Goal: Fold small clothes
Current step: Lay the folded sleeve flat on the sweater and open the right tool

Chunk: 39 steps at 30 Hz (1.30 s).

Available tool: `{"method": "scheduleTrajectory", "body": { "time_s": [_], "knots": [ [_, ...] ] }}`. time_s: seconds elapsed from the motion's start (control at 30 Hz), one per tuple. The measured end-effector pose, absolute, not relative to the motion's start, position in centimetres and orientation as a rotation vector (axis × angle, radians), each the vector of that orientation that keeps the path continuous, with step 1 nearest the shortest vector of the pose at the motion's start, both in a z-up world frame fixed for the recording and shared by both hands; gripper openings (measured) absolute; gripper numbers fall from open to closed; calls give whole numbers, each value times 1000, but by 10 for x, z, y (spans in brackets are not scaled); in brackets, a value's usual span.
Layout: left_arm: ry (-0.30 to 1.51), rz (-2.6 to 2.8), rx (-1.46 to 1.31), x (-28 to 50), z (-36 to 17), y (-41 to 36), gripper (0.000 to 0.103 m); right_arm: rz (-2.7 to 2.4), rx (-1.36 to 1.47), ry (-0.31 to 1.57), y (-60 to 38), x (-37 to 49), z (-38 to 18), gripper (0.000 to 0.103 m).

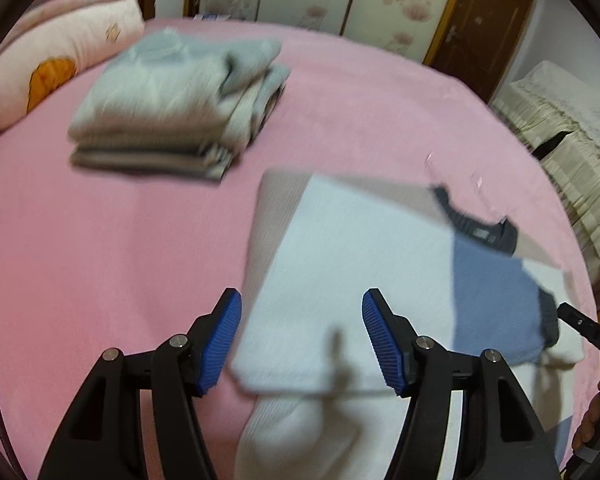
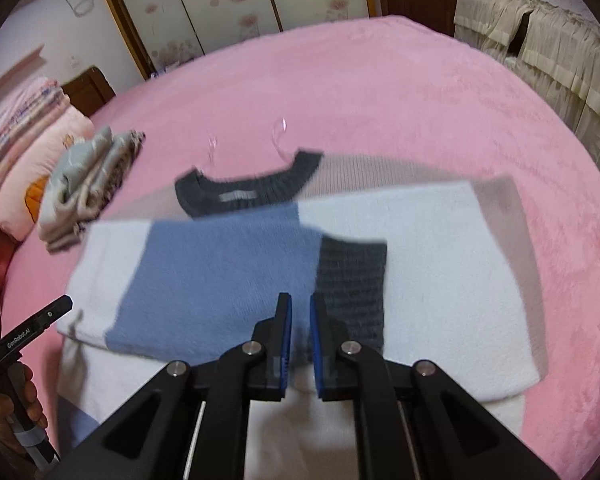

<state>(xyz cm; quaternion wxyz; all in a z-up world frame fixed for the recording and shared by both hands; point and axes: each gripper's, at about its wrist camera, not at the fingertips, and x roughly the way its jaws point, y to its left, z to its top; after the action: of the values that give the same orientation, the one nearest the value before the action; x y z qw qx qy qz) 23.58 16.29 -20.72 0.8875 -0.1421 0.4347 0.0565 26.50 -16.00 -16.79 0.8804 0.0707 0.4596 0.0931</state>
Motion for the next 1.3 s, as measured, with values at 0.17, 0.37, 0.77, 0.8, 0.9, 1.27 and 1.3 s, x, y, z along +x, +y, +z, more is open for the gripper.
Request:
{"method": "scheduleTrajectory", "body": {
  "time_s": [0.17,0.37,0.77,0.8,0.9,1.27,1.3],
  "knots": [
    [896,89,-256,283,-201,146,62,211,146,932,-146,286,-160,7],
    [965,101,-232,328,-233,134,62,247,123,951,-118,311,-178,8],
    [977,129,-135,342,-263,135,65,185,140,1009,-154,319,-215,0],
    [976,129,-139,342,-262,137,65,174,138,1012,-154,317,-213,0],
    [997,142,-163,341,-256,139,66,155,163,1019,-157,314,-208,0],
    [881,86,-192,282,-179,128,78,141,165,998,-167,265,-158,3],
    [860,81,-185,273,-171,126,80,143,171,993,-168,258,-152,3]
  ]
}}
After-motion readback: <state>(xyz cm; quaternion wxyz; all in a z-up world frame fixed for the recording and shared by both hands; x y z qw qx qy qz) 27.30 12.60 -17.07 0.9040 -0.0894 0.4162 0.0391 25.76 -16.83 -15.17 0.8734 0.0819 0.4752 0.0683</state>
